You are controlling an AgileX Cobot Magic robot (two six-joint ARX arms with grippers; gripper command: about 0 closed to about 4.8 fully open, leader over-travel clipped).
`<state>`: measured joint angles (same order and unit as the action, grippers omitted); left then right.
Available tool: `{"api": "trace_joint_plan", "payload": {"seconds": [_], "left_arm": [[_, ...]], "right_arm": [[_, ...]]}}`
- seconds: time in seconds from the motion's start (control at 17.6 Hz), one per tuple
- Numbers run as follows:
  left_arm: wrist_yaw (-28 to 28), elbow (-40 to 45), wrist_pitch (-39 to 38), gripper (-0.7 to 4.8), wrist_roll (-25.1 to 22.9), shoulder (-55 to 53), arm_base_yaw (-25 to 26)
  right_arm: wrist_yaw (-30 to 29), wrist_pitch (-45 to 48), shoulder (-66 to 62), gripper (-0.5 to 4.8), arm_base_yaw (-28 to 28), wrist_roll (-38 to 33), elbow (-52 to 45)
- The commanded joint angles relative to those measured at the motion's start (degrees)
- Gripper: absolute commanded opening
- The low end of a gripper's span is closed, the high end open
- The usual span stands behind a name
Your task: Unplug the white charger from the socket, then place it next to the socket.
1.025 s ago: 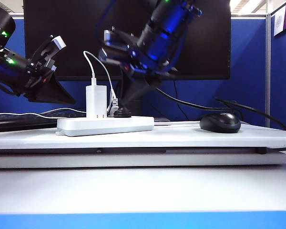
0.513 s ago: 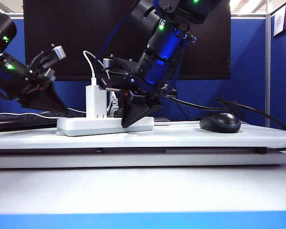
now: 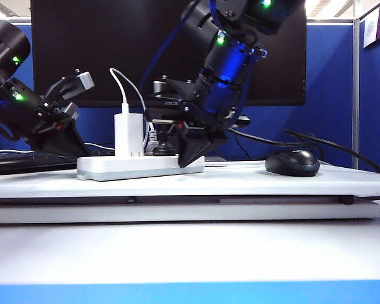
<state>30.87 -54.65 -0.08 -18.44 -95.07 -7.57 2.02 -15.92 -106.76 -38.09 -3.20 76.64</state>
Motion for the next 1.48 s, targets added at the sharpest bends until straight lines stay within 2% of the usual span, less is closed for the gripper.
{"api": "trace_joint_plan", "payload": {"seconds": [0.06,0.23,0.4,0.57,0.63,0.74,0.85,1.03,1.2,1.37,1.48], "left_arm": [[2.8,-0.2,0.1,-0.05,-0.3,-0.2,-1.6],[5.2,-0.2,0.0,-0.05,-0.2,-0.2,-3.0],[3.7,-0.3,0.5,-0.05,0.2,0.0,-3.7],[3.9,-0.9,0.5,-0.05,3.1,0.9,-3.3],[4.2,-1.4,0.5,-0.05,4.0,2.1,-3.3],[4.5,-2.1,0.3,-0.05,4.4,4.2,-3.4],[4.7,-3.2,0.2,-0.05,7.1,6.2,-3.4],[5.4,-4.7,-2.0,-0.05,7.9,7.6,-3.4],[5.5,-4.9,-3.0,-0.05,7.7,7.6,-3.4],[5.4,-4.9,-4.2,-0.05,6.1,7.6,-3.4],[6.1,-4.9,-5.5,-0.05,4.9,7.6,-3.4]], "right_arm": [[0.3,5.5,0.3,-0.01,0.9,-0.3,0.2],[-0.3,6.8,0.3,-0.01,1.8,-0.3,0.2],[-0.9,5.9,0.7,-0.01,2.2,0.0,0.3],[-1.2,2.9,4.7,-0.01,2.2,2.3,0.3],[-3.5,2.5,6.7,0.01,2.2,4.5,0.3],[-7.9,4.3,9.1,1.24,2.6,9.8,0.3],[-14.4,6.9,9.4,3.38,3.1,13.4,0.3],[-22.2,9.1,7.9,3.37,3.6,13.8,0.3],[-23.7,12.1,5.9,3.33,3.6,13.9,0.3],[-25.1,16.8,3.8,2.80,3.5,13.7,0.3],[-25.4,18.1,2.5,2.79,3.3,13.7,0.3]]}}
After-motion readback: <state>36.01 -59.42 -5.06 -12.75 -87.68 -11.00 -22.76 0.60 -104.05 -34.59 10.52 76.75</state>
